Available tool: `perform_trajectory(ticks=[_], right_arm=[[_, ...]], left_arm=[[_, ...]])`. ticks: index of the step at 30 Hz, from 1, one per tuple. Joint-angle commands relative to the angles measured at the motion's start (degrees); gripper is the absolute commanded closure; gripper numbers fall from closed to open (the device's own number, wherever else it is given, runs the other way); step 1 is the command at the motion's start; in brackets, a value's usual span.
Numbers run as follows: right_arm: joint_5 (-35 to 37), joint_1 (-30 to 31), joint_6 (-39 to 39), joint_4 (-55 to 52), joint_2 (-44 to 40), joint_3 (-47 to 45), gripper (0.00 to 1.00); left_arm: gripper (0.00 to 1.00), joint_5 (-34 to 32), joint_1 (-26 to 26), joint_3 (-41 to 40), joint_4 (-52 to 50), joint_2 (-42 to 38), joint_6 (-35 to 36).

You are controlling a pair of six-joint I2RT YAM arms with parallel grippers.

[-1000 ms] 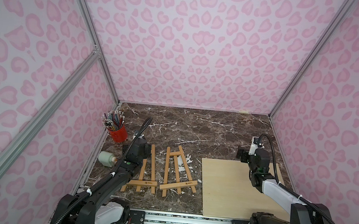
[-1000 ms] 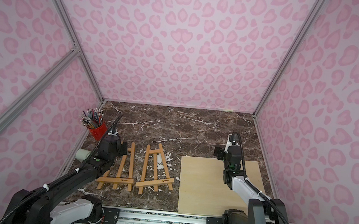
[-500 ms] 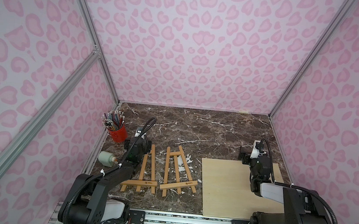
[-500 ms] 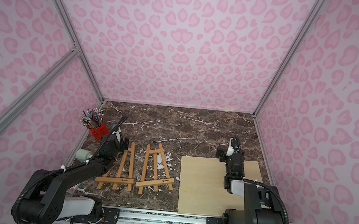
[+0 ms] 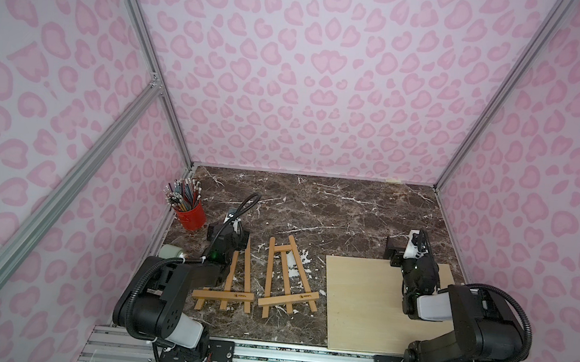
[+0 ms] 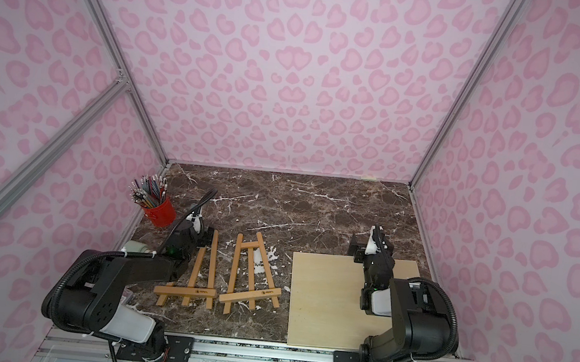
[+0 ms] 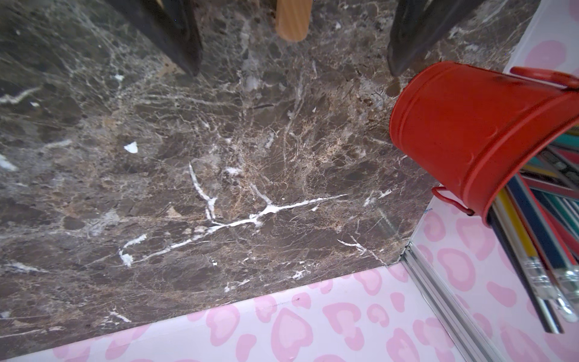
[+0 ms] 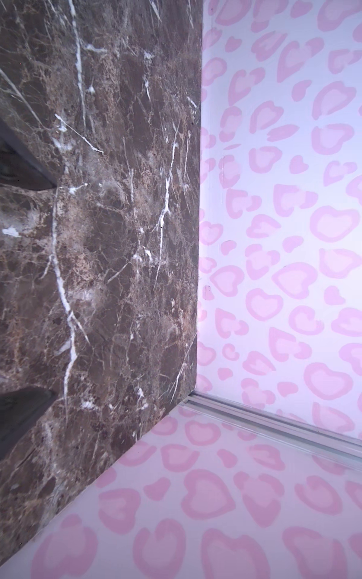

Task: Disassemble the easel
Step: Reset both arms

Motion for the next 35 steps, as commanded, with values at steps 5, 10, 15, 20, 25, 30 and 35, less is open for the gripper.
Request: perform_trajectory(ticks=[5, 10, 15, 20, 25, 30, 35], right_arm=[[-0.16, -0.43, 0.93, 1.23, -0.05, 0.60, 0.01], [-0.17, -0.45, 0.94, 1.30, -0.07, 0.59, 0.01], [-0.19, -0.47, 0.94, 1.31, -0.05, 0.60, 0.01], [-0.17, -0.45, 0.93, 1.37, -0.06, 0.60, 0.01], [-0.17, -0.46, 0.98, 1.32, -0.13, 0.58, 0.01], [-0.18, -0.43, 0.93, 1.36, -0.05, 0.57, 0.01], [-0.17, -0.48, 0.89, 1.29, -0.10, 0.58, 0.01]], left_arm=[[0.06, 1.68, 1.39, -0.26, 5.25, 0.70, -1.34], [0.06, 1.86, 1.72, -0.36, 5.57, 0.92, -1.62], [0.06, 1.96, 1.74, -0.28, 5.49, 0.89, -1.62], [0.05, 1.19, 1.72, -1.13, 6.92, 0.84, -1.97], [0.05, 1.09, 1.72, -1.08, 7.04, 0.84, -1.98], [0.05, -0.30, 1.72, -2.13, 9.05, 1.01, -2.65], [0.05, -0.03, 1.72, -2.50, 9.71, 1.01, -2.50]])
